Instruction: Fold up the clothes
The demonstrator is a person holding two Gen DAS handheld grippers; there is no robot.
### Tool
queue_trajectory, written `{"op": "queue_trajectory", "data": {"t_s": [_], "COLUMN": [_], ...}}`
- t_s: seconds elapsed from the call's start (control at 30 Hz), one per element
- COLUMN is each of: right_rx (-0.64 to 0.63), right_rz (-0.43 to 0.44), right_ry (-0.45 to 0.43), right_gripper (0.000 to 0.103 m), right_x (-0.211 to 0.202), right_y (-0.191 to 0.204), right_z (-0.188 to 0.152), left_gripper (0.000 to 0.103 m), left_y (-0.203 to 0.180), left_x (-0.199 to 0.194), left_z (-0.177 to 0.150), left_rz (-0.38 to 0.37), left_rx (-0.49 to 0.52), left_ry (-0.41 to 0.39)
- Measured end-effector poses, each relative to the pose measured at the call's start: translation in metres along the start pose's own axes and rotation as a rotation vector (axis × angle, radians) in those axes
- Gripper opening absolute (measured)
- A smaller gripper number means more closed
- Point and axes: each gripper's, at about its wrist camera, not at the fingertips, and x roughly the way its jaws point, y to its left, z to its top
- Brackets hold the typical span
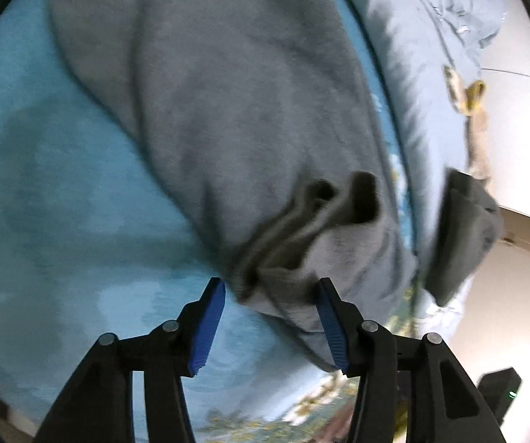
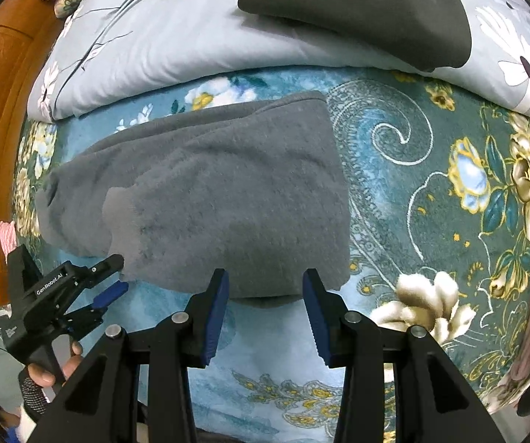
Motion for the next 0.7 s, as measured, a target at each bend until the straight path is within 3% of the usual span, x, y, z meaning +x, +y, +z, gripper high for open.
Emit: {"op": "queue_trajectory", "data": {"t_s": [0.03,0.07,0.1,0.27,0.37,0.43,0.53,0.7], "right_rx": [-0.001,-0.001,-0.002,0.001,0.011,0.013,0.014,0.012], "right_rz": [0.000,0.001,0.000,-0.008,0.002,0.004,0.007,0.040], "right_ry": [0.000,0.001,0.002,0.009,0.007,0.004,0.004,0.007], "right_gripper": [0.043,0.043,0.043,0.043,0.043,0.043,0.043,0.043], "right_x": [0.000,0.000,-0.001,-0.001,-0.001,-0.001,-0.001,0.004], "right_y": [0.001,0.001,0.002,0.002,-0.001,-0.002,-0.001,0.006], "right_z": [0.001,0.001,0.002,0.001,0.001,0.000,0.000,0.004], "left_gripper": [0.044,0.026,0.018,0.015,0.015,0.015,0.015,0.015], "left_y": [-0.002,-0.004,-0.009,-0.058,-0.100,-0.110,-0.076,-0.018], "left_x": [0.000,-0.001,-0.001,-0.010,-0.037,-0.050,-0.038,-0.024], "left_z": [-0.001,0.000,0.000,0.001,-0.007,-0.003,0.018,0.044], "left_rz": [-0.003,0.005,0.026,0.103,0.046,0.029,0.114,0.099], "left_rx": [0.015,0.036,0.061,0.310,0.519,0.575,0.477,0.214], "left_ry": [-0.003,-0.006,-0.008,-0.057,-0.112,-0.143,-0.125,-0.088]}}
